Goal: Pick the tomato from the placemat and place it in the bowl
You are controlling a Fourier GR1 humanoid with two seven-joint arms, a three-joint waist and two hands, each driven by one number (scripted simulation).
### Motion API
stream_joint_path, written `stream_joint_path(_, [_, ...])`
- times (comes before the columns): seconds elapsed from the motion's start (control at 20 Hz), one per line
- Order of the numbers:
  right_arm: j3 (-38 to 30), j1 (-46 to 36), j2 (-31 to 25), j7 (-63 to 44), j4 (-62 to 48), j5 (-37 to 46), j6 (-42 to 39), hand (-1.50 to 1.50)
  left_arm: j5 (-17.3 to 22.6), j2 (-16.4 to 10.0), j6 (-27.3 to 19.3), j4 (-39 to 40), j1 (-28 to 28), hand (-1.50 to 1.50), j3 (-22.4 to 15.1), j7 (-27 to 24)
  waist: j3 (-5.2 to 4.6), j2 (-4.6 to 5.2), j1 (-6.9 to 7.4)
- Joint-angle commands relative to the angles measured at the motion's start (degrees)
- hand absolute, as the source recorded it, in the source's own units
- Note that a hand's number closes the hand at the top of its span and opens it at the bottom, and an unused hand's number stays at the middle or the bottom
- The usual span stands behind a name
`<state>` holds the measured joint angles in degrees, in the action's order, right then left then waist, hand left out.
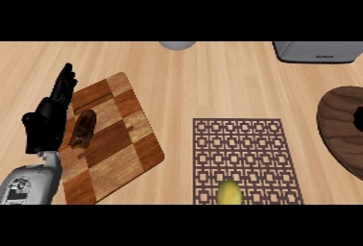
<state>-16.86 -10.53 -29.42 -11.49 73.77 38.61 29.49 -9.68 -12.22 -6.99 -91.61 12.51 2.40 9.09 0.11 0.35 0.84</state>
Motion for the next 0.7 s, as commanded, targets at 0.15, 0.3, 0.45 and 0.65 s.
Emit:
stream_joint_path(0.15, [-6.9,-10.27,-5.07,15.63,-29.5,-3.67,5.28,1.5,0.42,-0.76,1.56,-0.57,-0.03,0.0,0.33,-0.81,0.14,0.39,1.19])
stream_joint_path(0.3, [-9.71,-13.09,-3.57,18.62,-35.22,-10.02,1.22,1.5,2.29,-1.67,3.04,0.7,1.91,0.0,1.99,0.51,0.11,0.27,0.79])
stream_joint_path(0.45, [-11.4,-16.94,-5.3,24.22,-42.28,-12.93,-3.66,-1.5,0.5,0.06,1.77,-2.05,-0.7,0.0,-0.33,0.18,0.2,0.38,1.56])
stream_joint_path(0.65, [-15.27,-17.67,-5.91,35.37,-47.2,-18.07,-8.42,-1.5,-0.11,0.62,1.22,-1.3,-0.9,0.0,-0.56,-0.73,0.25,0.48,1.31])
